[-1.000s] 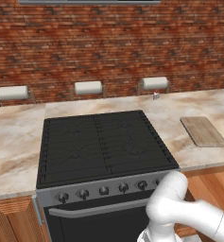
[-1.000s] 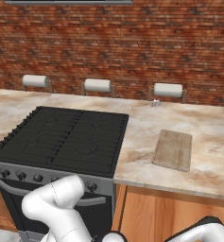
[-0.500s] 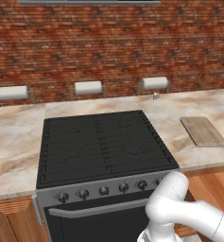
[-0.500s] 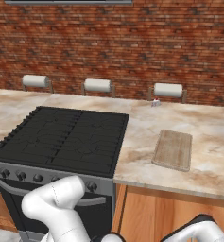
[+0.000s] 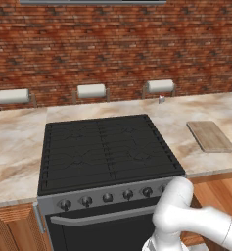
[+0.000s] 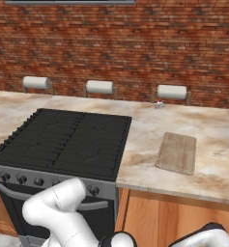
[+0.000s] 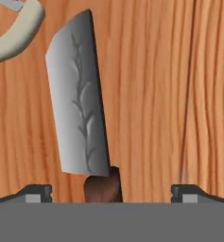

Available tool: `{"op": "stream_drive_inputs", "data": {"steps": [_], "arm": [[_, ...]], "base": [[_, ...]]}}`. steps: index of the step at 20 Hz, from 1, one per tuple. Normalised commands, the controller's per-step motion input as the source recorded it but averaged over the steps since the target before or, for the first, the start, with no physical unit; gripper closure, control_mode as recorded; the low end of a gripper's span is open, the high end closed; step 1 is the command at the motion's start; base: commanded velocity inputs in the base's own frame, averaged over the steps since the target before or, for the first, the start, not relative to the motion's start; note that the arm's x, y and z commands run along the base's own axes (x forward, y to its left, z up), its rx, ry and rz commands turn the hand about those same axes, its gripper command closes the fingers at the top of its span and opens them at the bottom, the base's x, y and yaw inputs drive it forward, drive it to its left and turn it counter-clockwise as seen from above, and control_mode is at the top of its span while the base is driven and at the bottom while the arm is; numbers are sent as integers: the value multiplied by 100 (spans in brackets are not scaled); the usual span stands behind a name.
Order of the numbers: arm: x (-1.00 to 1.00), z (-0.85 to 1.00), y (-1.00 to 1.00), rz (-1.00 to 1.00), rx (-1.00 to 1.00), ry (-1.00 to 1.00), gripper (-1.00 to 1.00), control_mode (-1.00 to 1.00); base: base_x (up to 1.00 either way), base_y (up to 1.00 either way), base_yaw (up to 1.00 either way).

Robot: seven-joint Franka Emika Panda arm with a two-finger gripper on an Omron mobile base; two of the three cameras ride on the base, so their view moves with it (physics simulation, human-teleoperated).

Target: Open the drawer on the right and place the cutting tools on the cutting board.

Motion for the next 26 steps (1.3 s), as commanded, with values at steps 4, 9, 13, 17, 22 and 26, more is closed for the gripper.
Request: {"op": "stream_drive_inputs", "data": {"steps": [4,9,13,17,22,26], "arm": [[-46,0,-10,0,0,0,-100,-100],[-45,0,2,1,0,0,-100,-100],[-20,0,19,0,0,0,-100,-100],[-2,0,25,0,0,0,-100,-100],[4,0,13,0,0,0,-100,-100],[1,0,0,0,0,0,-100,-100]], "base": [[0,0,0],[0,0,0],[0,0,0],[0,0,0],[0,0,0],[0,0,0]]}}
